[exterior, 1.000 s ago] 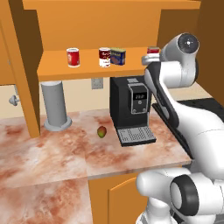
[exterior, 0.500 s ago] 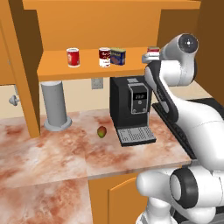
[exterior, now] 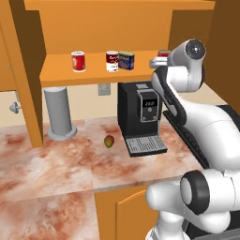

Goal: Stack two cans on top of the other two cans in the cabinet.

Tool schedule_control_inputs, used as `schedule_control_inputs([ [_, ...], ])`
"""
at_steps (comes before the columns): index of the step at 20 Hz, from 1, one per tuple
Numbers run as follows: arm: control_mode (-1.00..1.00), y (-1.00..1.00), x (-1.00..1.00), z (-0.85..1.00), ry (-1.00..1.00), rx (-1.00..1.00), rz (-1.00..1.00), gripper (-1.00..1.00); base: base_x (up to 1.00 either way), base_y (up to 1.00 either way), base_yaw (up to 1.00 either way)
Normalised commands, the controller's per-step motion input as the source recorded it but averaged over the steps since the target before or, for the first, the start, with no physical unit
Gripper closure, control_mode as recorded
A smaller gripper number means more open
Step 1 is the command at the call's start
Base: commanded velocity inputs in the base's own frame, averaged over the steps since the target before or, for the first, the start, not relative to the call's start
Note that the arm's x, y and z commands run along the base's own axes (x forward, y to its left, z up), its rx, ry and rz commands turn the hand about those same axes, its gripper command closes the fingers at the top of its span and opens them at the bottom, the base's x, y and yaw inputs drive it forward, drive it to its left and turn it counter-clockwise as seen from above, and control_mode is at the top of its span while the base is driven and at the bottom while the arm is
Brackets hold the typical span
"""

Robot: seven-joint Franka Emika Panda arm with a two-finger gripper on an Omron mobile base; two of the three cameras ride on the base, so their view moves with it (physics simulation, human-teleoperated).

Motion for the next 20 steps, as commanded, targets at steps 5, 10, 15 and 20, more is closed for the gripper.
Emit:
schedule_control_inputs([
  [5, -1.0, -0.04, 0.33, -0.1, 0.0, 0.0, 0.0, -1.0, 0.0, 0.0, 0.0],
  [10, -1.0, -0.01, 0.28, -0.05, 0.0, 0.0, 0.0, -1.0, 0.0, 0.0, 0.0],
  [15, -1.0, -0.02, 0.26, 0.0, 0.0, 0.0, 0.0, -1.0, 0.0, 0.0, 0.0],
  [20, -1.0, -0.05, 0.23, 0.0, 0.0, 0.0, 0.0, -1.0, 0.0, 0.0, 0.0],
])
